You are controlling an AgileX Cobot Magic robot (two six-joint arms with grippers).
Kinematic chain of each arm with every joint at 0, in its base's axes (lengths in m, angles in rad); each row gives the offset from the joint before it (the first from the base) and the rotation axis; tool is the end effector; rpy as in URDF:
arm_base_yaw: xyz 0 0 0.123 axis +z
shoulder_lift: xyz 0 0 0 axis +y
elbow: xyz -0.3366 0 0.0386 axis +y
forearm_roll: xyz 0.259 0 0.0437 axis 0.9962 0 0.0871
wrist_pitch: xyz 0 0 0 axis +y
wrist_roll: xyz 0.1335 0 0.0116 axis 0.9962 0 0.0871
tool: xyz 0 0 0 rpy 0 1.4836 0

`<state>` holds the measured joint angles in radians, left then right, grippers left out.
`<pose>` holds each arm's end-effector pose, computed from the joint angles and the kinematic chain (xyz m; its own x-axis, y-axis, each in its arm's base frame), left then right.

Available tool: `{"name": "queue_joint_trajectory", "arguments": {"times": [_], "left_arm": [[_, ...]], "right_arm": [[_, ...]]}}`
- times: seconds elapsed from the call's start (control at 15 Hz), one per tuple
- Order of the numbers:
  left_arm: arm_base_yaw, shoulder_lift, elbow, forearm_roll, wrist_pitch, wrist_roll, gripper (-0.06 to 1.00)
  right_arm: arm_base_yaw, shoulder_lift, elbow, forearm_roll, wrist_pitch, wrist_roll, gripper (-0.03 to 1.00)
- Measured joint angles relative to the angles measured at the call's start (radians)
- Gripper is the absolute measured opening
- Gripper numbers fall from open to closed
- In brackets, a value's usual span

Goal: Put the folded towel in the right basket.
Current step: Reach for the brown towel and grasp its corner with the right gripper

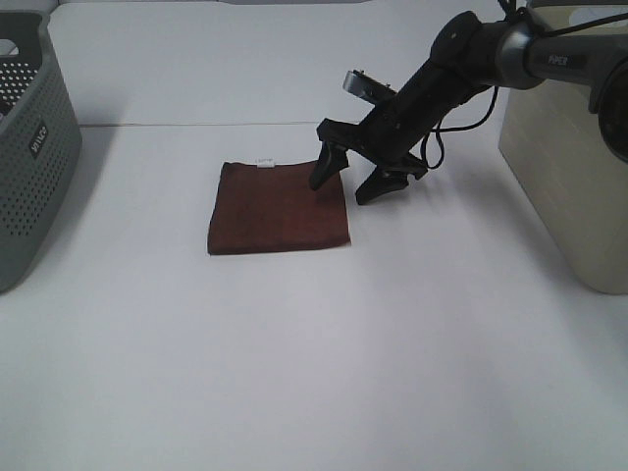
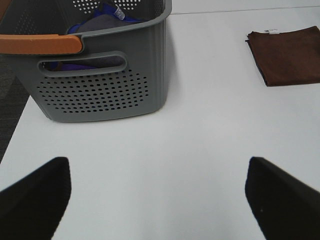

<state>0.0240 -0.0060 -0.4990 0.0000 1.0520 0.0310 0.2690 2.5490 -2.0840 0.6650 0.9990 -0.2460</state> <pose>-0.0112 -0.0003 0.2636 -0.4442 0.0203 -0.8957 -0.0102 0.9996 0.0278 0.5469 0.2229 0.0927 -0.9663 -0.1292 -0.2227 -0.2320 0.8121 0.5354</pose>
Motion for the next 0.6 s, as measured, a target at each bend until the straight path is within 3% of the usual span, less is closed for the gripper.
{"name": "queue_joint_trajectory", "arguments": {"times": [0.4,0.53,0.6], "left_arm": [[0.0,0.0,0.0,0.0,0.0,0.0,0.88],[0.0,0.0,0.0,0.0,0.0,0.0,0.88],[0.0,0.0,0.0,0.0,0.0,0.0,0.88]], "right_arm": [[0.023,0.038,-0.015,0.081,0.019,-0.018,0.73],[0.065,0.047,-0.015,0.082,-0.006,-0.026,0.61],[0.08,0.051,-0.015,0.078,-0.021,-0.018,0.48]]}}
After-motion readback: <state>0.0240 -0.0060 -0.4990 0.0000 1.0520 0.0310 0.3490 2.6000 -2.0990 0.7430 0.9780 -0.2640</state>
